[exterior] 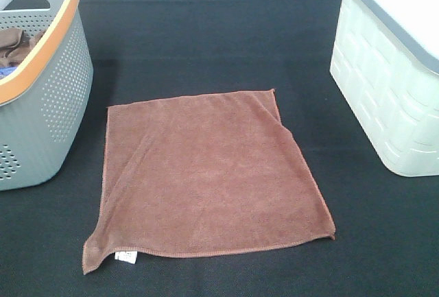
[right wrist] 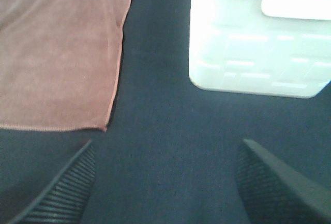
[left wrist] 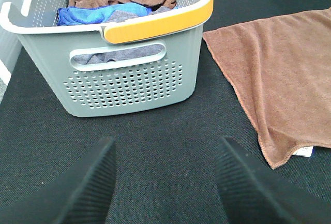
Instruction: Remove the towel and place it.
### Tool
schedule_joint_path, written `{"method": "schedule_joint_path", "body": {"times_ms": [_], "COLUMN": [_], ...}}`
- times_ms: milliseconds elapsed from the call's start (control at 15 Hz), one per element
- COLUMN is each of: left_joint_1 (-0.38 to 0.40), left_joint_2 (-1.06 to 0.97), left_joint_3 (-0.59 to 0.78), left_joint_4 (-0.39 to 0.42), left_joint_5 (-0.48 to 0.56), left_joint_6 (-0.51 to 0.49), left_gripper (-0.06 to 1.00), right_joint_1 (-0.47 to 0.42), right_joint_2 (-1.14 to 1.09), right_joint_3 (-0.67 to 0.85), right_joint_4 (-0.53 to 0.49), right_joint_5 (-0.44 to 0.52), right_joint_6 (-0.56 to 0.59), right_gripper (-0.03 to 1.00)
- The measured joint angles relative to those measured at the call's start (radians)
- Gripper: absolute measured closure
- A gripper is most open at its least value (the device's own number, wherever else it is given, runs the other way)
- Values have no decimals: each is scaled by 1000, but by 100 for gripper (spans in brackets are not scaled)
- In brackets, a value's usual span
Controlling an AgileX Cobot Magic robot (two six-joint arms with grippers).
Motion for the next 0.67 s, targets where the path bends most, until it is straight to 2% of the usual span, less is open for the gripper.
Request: {"method": "schedule_joint_path", "body": {"times_ms": [667], "left_joint_1": [0], "left_joint_2": [0], "left_joint_3": [0], "left_joint_4": [0], "left_joint_5": [0], "left_joint_6": [0], "left_gripper": [39], "right_joint_1": [-1], "right_joint_2": [-45], "right_joint_3": [0], "right_joint_4": [4], "right_joint_5": [-1], "right_joint_6": [0], "right_gripper": [25]}}
